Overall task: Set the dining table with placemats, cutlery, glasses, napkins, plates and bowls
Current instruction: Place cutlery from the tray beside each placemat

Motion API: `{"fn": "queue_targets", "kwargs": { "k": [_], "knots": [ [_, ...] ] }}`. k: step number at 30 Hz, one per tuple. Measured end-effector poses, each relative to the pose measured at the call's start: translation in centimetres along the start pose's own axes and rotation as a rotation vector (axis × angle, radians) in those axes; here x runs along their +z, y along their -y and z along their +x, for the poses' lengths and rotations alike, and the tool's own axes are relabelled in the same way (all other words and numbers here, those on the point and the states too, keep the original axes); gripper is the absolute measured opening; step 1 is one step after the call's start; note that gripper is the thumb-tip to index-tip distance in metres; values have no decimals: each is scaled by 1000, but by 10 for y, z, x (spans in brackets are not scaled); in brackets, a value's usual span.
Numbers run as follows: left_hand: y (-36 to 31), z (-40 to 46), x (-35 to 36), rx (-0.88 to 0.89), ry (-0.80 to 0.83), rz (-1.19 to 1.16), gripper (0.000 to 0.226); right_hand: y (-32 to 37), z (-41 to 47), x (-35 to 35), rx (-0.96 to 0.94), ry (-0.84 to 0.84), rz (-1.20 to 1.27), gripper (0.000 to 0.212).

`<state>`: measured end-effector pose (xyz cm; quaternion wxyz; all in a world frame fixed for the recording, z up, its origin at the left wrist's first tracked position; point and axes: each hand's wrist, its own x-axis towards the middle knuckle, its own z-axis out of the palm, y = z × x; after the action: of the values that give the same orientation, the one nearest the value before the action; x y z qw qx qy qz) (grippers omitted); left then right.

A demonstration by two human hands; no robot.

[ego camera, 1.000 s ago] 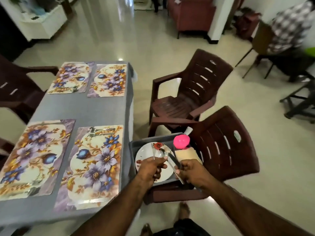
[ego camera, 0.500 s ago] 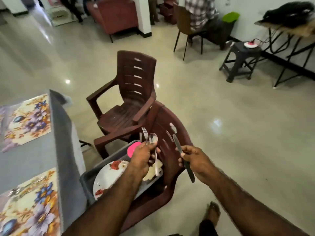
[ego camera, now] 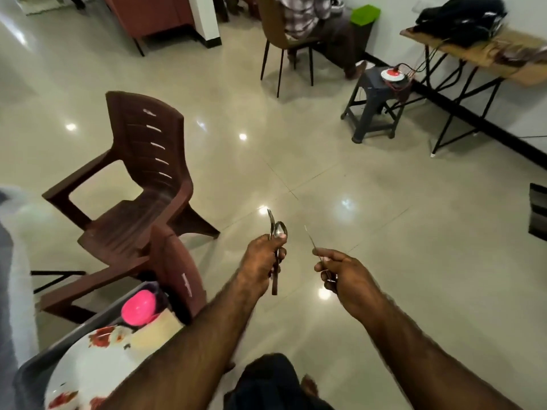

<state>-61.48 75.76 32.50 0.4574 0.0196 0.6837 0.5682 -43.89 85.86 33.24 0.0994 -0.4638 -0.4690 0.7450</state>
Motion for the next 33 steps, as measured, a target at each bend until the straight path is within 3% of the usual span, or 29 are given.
{"fn": "queue_targets", "kwargs": {
  "k": [11,19,24,28,33],
  "knots": [
    [-101,198,88,-100,4,-141,11,124,189,-50,194,8,90,23],
    [-244,321,136,-126,125,-43,18,257,337,-38,84,140,33,30],
    [-330,408,122,-71,62,-125,51,333,441,-12,59,168,-21,17],
    [-371,481,94,17,-28,-72,28,391,540,14,1,297,-167,12],
    [-417,548,45,15,-206,-275,13,459,640,74,9,547,-400,13]
  ]
}}
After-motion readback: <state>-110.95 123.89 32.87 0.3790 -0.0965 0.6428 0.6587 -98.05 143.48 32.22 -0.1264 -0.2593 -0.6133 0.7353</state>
